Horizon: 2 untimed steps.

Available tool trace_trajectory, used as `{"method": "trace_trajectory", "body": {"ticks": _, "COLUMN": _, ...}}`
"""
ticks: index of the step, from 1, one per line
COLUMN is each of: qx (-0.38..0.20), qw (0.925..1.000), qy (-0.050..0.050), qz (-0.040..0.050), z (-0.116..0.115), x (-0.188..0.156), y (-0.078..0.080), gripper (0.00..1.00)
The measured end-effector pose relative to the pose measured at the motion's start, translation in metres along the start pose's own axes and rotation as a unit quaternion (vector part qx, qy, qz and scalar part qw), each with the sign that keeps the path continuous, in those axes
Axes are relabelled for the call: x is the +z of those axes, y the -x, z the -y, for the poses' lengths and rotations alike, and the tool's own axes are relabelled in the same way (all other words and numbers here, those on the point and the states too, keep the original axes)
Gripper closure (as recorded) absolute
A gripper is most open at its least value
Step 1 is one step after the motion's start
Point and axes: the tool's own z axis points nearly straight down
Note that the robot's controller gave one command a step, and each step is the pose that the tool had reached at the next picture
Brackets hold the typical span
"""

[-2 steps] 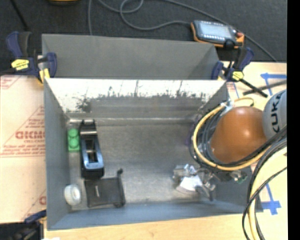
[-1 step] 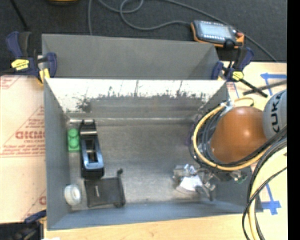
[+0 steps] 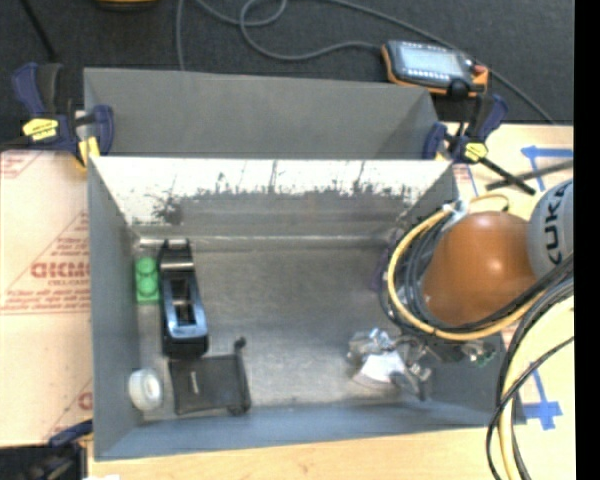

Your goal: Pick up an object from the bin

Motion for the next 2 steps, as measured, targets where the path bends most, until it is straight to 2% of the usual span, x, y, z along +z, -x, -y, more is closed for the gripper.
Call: {"method": "trace_trajectory", "body": {"ticks": 2, "qx": 0.001, "qw": 1.0000, "qy": -0.001, "qz": -0.0008, "z": 0.001, "x": -0.030, "y": 0.000, "gripper": 1.00}}
